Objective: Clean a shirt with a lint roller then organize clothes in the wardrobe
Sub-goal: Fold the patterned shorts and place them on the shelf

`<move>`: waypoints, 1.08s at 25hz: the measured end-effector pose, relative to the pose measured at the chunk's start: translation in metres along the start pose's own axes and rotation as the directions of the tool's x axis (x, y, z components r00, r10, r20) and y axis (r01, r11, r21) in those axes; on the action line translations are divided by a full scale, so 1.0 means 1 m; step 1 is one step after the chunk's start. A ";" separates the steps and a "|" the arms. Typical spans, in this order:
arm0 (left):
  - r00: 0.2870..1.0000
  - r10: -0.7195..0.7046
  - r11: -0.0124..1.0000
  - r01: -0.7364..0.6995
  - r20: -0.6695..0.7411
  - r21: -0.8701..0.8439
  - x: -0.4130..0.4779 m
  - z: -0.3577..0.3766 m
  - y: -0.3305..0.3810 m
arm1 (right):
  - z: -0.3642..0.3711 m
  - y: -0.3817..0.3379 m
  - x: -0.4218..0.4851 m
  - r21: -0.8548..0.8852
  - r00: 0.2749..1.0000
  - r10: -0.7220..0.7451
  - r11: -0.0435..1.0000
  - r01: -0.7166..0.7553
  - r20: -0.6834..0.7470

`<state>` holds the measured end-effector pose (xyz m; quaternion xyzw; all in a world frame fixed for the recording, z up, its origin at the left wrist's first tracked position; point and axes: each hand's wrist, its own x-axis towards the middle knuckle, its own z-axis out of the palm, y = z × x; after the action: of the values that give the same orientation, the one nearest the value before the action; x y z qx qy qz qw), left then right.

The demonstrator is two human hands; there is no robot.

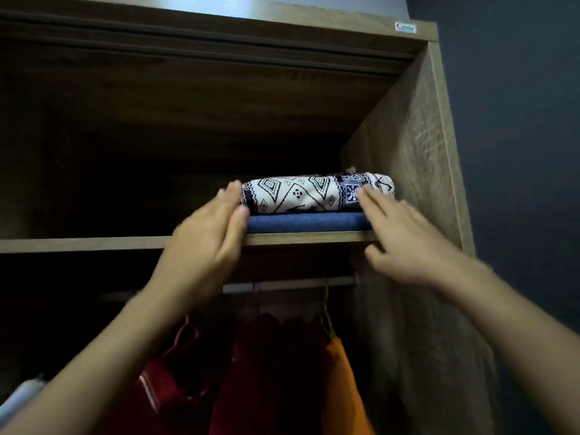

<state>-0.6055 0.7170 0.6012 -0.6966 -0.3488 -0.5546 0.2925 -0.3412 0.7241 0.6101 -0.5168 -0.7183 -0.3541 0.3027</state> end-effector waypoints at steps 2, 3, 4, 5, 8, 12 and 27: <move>0.994 0.103 0.990 -0.104 0.021 0.093 -0.039 0.000 -0.004 | 0.020 -0.029 -0.027 0.079 0.990 -0.044 0.995 0.055 -0.135; 0.989 0.144 0.980 -0.148 0.041 0.137 -0.058 0.001 -0.008 | 0.028 -0.046 -0.040 0.126 0.982 -0.058 0.989 0.081 -0.180; 0.986 0.149 0.972 -0.160 0.078 0.173 -0.079 -0.001 -0.013 | 0.036 -0.066 -0.054 0.163 0.977 -0.076 0.981 0.110 -0.200; 0.983 0.133 0.966 -0.158 0.130 0.206 -0.100 -0.004 -0.018 | 0.047 -0.087 -0.068 0.188 0.977 -0.092 0.974 0.128 -0.191; 0.954 0.061 0.947 -0.148 0.292 0.285 -0.168 -0.022 -0.037 | 0.078 -0.165 -0.124 0.287 0.989 -0.123 0.947 0.142 -0.083; 0.913 -0.007 0.931 -0.143 0.407 0.337 -0.254 -0.071 -0.063 | 0.111 -0.266 -0.198 0.507 0.976 -0.197 0.853 0.125 0.092; 0.843 -0.032 0.786 -0.311 0.537 0.535 -0.378 -0.222 -0.204 | 0.213 -0.581 -0.330 0.400 0.415 -0.751 0.638 0.659 0.514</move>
<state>-0.9510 0.5988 0.2833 -0.7141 -0.5177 -0.1810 0.4351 -0.8181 0.6002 0.1119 -0.2315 -0.9464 -0.1994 -0.1046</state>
